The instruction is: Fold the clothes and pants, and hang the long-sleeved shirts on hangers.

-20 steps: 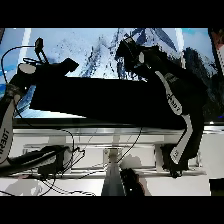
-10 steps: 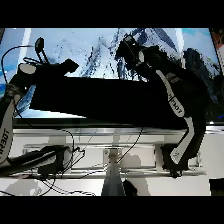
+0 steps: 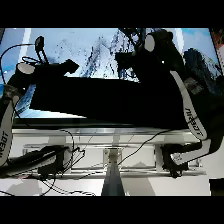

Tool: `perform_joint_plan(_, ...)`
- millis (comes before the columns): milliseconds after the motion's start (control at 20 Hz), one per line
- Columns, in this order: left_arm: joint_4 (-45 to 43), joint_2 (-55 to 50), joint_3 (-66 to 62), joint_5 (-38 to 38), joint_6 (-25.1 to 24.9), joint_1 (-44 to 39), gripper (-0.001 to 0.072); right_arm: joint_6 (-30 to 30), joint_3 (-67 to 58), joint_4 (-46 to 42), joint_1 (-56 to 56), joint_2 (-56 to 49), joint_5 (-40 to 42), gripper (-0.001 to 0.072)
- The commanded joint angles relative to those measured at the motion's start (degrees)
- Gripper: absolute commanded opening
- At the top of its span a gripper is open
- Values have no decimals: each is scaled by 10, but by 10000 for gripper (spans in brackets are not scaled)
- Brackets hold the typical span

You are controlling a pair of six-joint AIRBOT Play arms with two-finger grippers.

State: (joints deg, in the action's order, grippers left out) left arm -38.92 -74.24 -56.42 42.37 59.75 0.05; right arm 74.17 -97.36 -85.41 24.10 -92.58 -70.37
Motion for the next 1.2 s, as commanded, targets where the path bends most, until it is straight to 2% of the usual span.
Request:
perform_joint_plan(0, 0, 0, 0, 60, -2, -14, 695, -1, 23, 18, 9, 75, -104, 21)
perform_joint_plan(200, 0, -16, 0, 56, 5, -76, 695, -2, 112, 2, 8, 161, -195, 22)
perform_joint_plan(300, 2, -44, 0, 34, 23, -122, 695, -2, 153, -2, 8, 197, -205, 22)
perform_joint_plan(500, 105, -132, -19, -52, 37, -196, 695, -2, 176, -3, 8, 222, -196, 22)
perform_joint_plan(700, 107, -246, -155, -15, 62, -205, 695, -2, 176, -3, 8, 222, -184, 23)
perform_joint_plan(900, 106, -351, -278, 44, 62, -215, 695, -2, 176, -3, 8, 222, -165, 23)
perform_joint_plan(1100, 106, -412, -336, 83, 63, -238, 694, -2, 176, -3, 8, 222, -164, 23)
perform_joint_plan(1150, 107, -416, -337, 80, 63, -244, 663, -2, 176, -3, 8, 222, -163, 23)
